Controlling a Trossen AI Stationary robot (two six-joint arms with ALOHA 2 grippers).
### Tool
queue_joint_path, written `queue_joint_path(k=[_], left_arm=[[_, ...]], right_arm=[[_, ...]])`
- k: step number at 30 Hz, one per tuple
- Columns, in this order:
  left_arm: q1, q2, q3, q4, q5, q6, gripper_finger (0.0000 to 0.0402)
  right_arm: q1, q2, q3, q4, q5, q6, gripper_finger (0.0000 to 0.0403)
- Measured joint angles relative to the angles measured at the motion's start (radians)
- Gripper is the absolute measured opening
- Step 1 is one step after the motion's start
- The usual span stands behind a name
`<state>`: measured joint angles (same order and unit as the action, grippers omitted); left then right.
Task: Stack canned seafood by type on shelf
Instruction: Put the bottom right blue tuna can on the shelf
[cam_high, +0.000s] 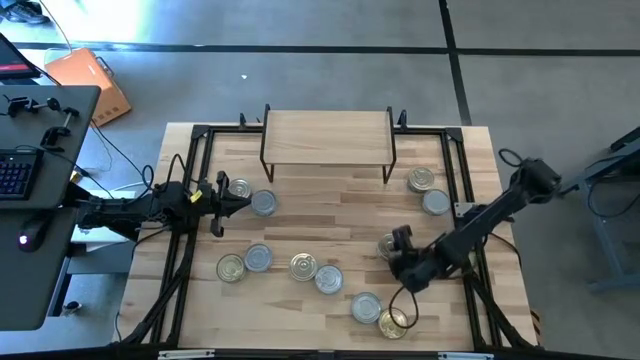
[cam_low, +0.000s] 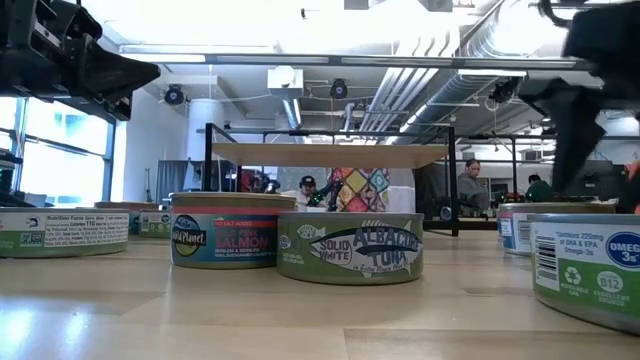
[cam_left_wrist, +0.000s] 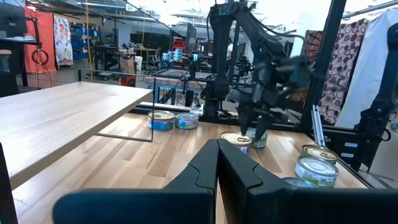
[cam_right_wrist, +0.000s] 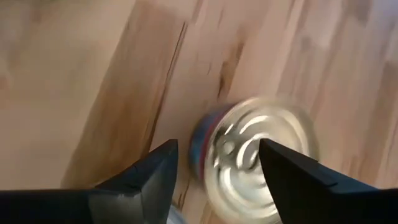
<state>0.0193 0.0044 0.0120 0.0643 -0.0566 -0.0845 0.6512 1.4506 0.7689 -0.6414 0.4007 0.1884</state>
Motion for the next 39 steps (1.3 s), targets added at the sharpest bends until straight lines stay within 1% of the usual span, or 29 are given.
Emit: queue_joint_path(k=[2,5,13,16,19,24,32,39], left_arm=[[0.000,0.000,0.000,0.001,0.000,0.000,0.0000],[0.000,0.000,0.000,0.001,0.000,0.001,0.0000],[0.000,0.000,0.000,0.001,0.000,0.003,0.0000],[0.000,0.000,0.000,0.001,0.000,0.003,0.0000],[0.000,0.000,0.000,0.001,0.000,0.003,0.0000],[0.000,0.000,0.000,0.001,0.000,-0.001,0.0000],[0.000,0.000,0.000,0.001,0.000,-0.001,0.0000],[0.000,0.000,0.000,0.001,0.000,0.000,0.0000]], right_arm=[[0.002,0.033,0.000,-0.011,0.001,0.023,0.0204],[0.003,0.076,0.003,-0.003,0.038,0.038,0.0182],[-0.015,0.184,0.005,0.037,0.234,0.034,0.0072],[-0.040,0.205,0.006,0.064,0.257,0.029,0.0035],[-0.060,0.209,0.005,0.104,0.271,0.042,0.0009],[-0.076,0.210,0.035,0.111,0.268,0.047,0.0003],[-0.076,0.216,0.155,0.064,0.191,0.031,0.0001],[-0.076,0.216,0.220,0.018,0.204,0.037,0.0001]])
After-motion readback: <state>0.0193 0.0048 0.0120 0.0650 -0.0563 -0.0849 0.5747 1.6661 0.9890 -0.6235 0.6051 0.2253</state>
